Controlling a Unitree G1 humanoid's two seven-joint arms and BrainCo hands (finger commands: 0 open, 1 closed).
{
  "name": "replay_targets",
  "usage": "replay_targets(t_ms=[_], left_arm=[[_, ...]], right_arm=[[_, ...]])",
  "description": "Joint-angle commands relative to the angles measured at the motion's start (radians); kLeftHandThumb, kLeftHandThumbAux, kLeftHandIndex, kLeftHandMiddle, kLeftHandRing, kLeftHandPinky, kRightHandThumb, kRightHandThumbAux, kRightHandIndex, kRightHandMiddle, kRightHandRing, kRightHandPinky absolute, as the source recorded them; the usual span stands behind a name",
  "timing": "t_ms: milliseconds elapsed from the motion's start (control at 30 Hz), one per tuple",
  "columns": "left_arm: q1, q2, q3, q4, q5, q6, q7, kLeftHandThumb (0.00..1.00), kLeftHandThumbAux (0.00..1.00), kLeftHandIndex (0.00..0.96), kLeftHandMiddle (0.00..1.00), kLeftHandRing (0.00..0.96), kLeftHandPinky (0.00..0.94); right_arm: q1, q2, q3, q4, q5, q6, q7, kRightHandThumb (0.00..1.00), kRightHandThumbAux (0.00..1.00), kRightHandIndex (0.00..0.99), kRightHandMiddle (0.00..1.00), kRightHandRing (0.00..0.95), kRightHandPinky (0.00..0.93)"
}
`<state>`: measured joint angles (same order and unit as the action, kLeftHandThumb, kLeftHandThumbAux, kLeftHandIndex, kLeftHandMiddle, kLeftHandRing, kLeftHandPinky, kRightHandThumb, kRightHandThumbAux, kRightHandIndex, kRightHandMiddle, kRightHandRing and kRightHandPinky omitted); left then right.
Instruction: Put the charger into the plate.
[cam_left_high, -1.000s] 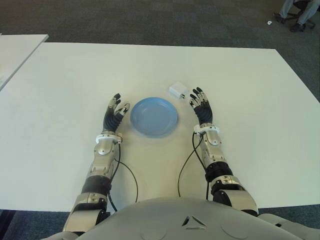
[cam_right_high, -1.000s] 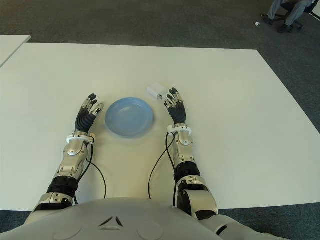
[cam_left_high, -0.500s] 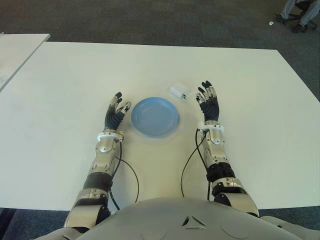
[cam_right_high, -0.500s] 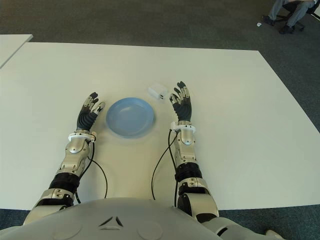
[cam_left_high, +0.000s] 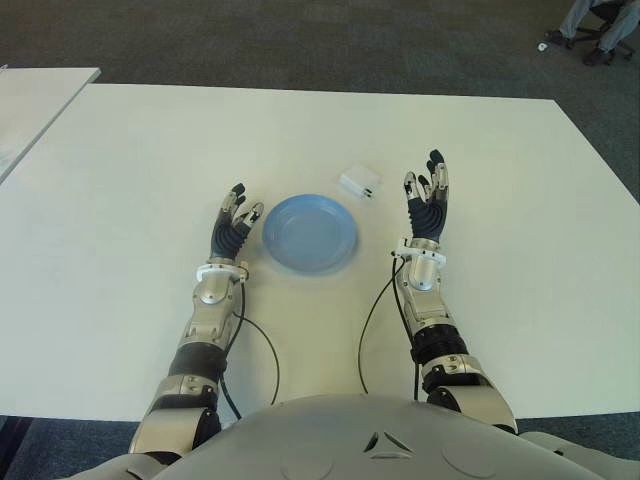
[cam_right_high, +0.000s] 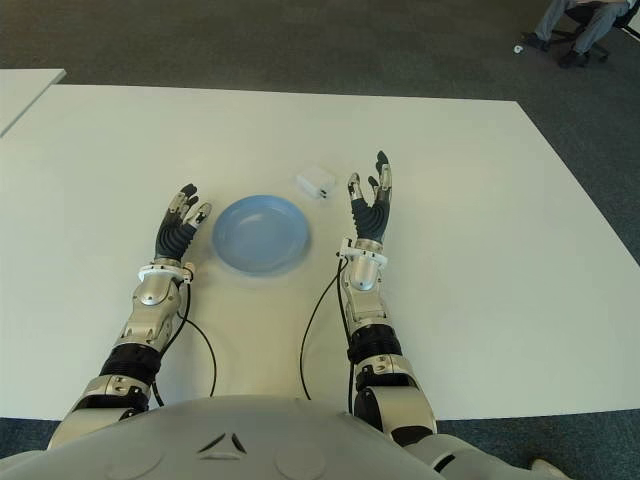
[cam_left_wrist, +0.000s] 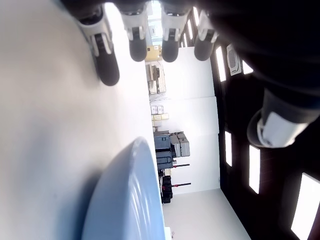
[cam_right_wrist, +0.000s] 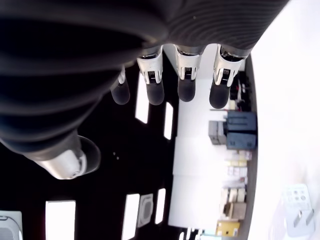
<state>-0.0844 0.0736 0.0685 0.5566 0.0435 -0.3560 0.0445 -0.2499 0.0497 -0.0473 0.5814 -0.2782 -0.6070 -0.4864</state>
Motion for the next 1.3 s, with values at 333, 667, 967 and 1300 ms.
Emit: replay_targets(t_ms=[333, 667, 967, 1300], left_arm=[[-0.023, -0.031, -0.009, 0.113, 0.009, 0.009, 0.039, 0.000, 0.521, 0.000, 0.000, 0.000, 0.000], [-0.065, -0.056, -0.022, 0.170, 0.028, -0.005, 0.076, 0.000, 0.524, 0.000, 0.000, 0.000, 0.000], [-0.090, -0.070, -0.029, 0.210, 0.037, -0.030, 0.101, 0.000, 0.523, 0.000, 0.000, 0.000, 0.000], [-0.104, -0.081, -0.037, 0.228, 0.046, -0.040, 0.121, 0.000, 0.523, 0.000, 0.000, 0.000, 0.000]], right_arm=[[-0.394, -0.159, 0.087, 0.329, -0.201, 0.213, -0.165, 0.560, 0.364, 0.000, 0.000, 0.000, 0.006], [-0.541, -0.241, 0.210, 0.538, -0.259, 0.299, -0.079, 0.424, 0.258, 0.000, 0.000, 0.000, 0.000], [-0.605, -0.248, 0.241, 0.631, -0.237, 0.338, 0.035, 0.425, 0.229, 0.000, 0.000, 0.000, 0.000], [-0.628, -0.259, 0.309, 0.702, -0.268, 0.357, 0.087, 0.455, 0.228, 0.000, 0.000, 0.000, 0.000]])
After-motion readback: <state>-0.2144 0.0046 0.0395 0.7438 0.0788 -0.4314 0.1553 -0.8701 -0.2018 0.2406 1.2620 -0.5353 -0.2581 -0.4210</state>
